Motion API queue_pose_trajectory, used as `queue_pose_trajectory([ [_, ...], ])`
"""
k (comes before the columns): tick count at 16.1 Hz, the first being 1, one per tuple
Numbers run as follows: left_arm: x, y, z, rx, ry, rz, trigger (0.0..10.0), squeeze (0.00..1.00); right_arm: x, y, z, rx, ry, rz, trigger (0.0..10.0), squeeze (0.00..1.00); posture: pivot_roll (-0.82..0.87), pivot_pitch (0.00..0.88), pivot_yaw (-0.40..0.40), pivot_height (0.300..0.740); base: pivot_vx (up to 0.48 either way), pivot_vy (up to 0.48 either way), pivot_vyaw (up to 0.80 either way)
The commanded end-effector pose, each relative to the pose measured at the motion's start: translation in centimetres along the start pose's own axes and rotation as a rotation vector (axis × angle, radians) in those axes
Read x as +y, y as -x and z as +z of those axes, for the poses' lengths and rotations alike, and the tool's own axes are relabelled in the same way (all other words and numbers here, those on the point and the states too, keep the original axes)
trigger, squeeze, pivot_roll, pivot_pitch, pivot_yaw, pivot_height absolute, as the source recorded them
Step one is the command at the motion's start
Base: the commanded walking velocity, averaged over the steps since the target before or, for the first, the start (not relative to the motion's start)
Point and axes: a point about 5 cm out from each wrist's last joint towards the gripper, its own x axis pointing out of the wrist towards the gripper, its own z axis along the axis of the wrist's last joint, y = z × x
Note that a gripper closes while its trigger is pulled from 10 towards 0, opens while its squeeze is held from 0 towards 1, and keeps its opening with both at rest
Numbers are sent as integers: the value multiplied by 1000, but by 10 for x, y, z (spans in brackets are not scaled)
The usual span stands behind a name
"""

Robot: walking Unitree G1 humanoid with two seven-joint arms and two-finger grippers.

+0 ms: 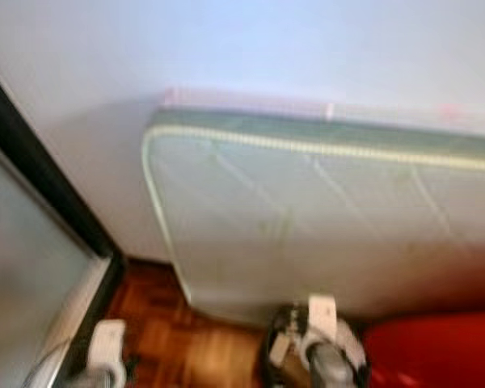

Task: Clean up the room

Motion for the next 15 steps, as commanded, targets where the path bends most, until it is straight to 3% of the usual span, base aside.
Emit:
queue_pose_trajectory([
  [1, 1, 1, -8, 21, 3, 1, 10000, 0, -9, 1, 1, -19, -13, -46, 10000, 0, 49, 159, -40, 728, 0, 0, 0],
  [7, -5, 0, -3, -2, -3, -21, 10000, 0, -20, -1, 18, -80, -31, -116, 10000, 0, 53, 165, -38, 728, 0, 0, 0],
  [13, -8, 0, 4, -55, 19, -46, 10000, 0, -26, -3, 45, -211, -61, -165, 10000, 0, 60, 175, -34, 728, 0, 0, 0],
  [15, -9, -1, 5, -60, 19, -51, 10000, 0, -26, -4, 49, -211, -36, -175, 10000, 0, 59, 177, -35, 728, 0, 0, 0],
])
